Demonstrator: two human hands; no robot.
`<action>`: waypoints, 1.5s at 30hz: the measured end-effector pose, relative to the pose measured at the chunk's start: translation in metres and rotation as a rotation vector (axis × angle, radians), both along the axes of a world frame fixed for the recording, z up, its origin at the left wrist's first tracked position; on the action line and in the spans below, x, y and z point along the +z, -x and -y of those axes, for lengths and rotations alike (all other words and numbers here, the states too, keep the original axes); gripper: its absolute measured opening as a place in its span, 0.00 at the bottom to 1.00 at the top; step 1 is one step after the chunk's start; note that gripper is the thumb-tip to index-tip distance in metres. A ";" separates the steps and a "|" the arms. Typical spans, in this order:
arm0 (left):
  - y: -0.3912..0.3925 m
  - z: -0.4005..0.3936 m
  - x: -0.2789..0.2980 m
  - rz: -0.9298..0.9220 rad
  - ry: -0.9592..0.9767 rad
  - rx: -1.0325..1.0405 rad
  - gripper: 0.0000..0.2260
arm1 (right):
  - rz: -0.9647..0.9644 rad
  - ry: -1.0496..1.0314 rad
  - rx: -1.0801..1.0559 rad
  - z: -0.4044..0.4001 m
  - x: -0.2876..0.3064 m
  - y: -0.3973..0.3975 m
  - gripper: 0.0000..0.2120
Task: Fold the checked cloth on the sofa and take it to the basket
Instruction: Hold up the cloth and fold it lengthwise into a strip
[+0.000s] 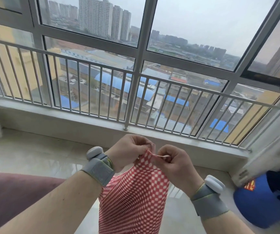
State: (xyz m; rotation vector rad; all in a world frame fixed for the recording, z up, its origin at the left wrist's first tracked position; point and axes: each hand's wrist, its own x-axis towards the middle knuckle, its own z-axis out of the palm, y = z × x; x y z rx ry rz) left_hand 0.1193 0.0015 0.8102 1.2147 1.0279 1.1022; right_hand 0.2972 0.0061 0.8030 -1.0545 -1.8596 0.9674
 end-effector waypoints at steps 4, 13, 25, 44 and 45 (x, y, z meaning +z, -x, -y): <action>-0.002 0.006 0.002 -0.094 0.032 0.006 0.08 | -0.045 -0.011 -0.022 0.011 -0.003 -0.004 0.10; -0.012 0.012 0.011 -0.198 0.046 -0.079 0.07 | 0.020 0.135 -0.019 0.016 -0.001 -0.017 0.21; -0.011 0.010 0.004 -0.273 -0.142 -0.124 0.04 | -0.054 0.128 -0.032 0.018 -0.002 -0.020 0.25; 0.001 -0.033 0.100 -0.801 -0.541 -0.003 0.07 | 0.168 -0.020 0.158 -0.029 0.083 -0.012 0.05; 0.001 -0.034 0.106 -0.814 -0.559 0.016 0.07 | 0.181 -0.031 0.147 -0.031 0.088 -0.012 0.05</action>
